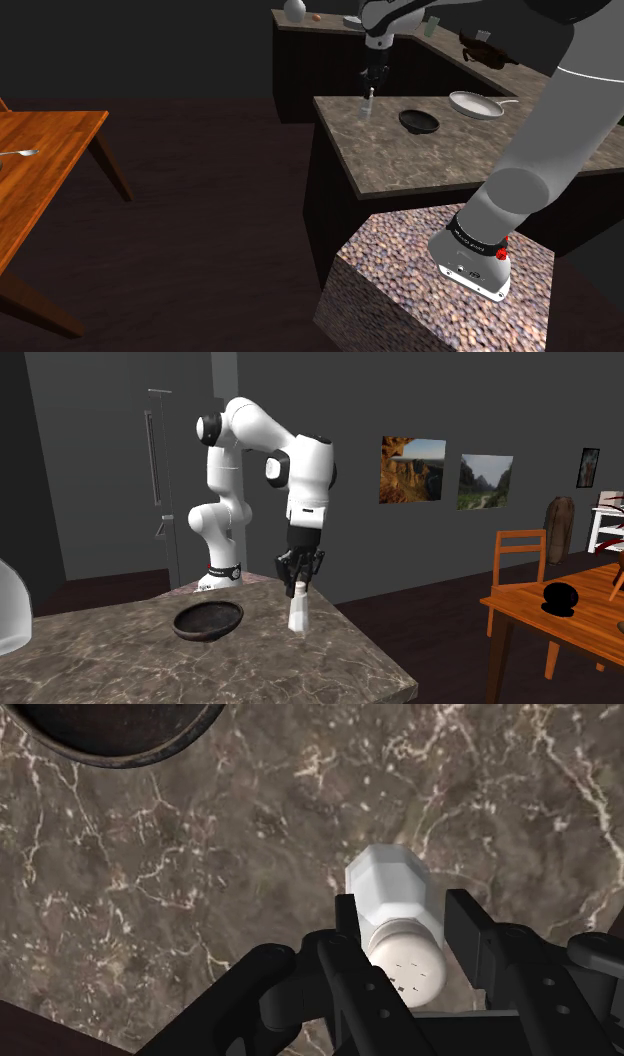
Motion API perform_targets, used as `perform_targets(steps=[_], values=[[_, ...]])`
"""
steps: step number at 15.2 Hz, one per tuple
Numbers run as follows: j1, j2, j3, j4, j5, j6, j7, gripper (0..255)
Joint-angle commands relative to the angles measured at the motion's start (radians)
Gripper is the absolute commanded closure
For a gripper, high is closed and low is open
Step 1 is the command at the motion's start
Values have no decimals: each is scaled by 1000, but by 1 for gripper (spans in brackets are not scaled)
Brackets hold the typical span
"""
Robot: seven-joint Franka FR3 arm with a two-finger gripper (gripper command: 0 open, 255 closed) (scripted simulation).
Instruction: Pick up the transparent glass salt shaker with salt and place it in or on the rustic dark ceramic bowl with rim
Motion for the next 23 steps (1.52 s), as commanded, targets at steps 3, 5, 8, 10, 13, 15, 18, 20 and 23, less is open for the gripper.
perform_targets(steps=[3,5,8,10,13,15,18,20,23], values=[[1,-22,0,32,-4,-54,0,255],[2,-31,0,49,-6,-79,-1,255],[3,-43,0,76,-8,-117,-2,255],[3,-49,0,95,-9,-143,-2,255],[4,-58,0,125,-10,-182,-4,255],[4,-62,0,147,-11,-207,-5,255],[5,-68,0,181,-11,-246,-7,255],[5,-70,0,204,-12,-273,-8,255],[-2,-97,-7,201,-19,-295,-23,255]])
